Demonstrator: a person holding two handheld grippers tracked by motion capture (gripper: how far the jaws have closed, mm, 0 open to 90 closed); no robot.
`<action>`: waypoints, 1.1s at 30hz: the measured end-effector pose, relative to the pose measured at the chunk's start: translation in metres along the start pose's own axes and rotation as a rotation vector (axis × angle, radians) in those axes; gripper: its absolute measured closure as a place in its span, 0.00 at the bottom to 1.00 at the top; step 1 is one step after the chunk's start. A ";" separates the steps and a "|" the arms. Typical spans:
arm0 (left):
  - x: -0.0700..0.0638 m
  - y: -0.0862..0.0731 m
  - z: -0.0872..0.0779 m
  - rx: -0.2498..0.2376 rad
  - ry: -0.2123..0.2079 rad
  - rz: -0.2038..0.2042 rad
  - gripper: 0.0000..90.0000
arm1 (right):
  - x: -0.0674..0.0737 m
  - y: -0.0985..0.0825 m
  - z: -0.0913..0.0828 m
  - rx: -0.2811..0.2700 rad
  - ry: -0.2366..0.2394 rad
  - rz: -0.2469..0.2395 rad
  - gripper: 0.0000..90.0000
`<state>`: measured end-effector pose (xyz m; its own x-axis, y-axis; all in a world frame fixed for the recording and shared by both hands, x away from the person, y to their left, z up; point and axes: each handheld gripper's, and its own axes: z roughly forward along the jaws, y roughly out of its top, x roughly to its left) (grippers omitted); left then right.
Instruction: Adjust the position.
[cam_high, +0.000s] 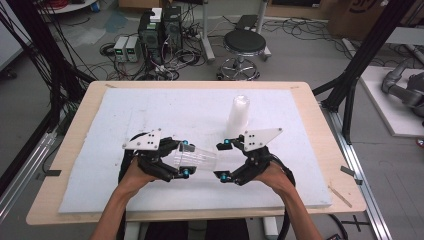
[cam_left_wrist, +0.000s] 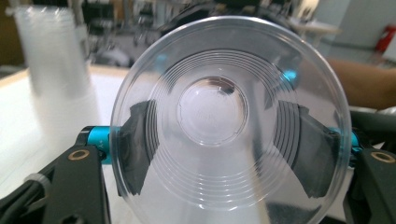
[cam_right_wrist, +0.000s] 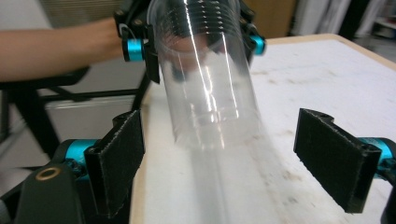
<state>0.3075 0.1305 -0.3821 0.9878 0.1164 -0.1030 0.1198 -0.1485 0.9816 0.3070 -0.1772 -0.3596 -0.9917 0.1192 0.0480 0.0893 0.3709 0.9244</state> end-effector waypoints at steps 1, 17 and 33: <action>0.002 0.003 -0.002 0.028 0.015 -0.004 0.34 | 0.001 -0.002 -0.001 0.002 -0.027 0.004 0.18; 0.040 0.034 -0.006 0.523 0.138 0.013 0.34 | 0.009 -0.058 -0.029 0.023 -0.423 0.179 0.18; 0.070 0.048 0.003 0.866 0.160 0.047 0.34 | -0.001 -0.109 -0.048 0.056 -0.627 0.308 0.18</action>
<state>0.3825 0.1286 -0.3422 0.9758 0.2178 0.0217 0.1764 -0.8413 0.5109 0.2934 -0.2618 -0.4418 -0.6816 0.7291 0.0614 0.3791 0.2801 0.8820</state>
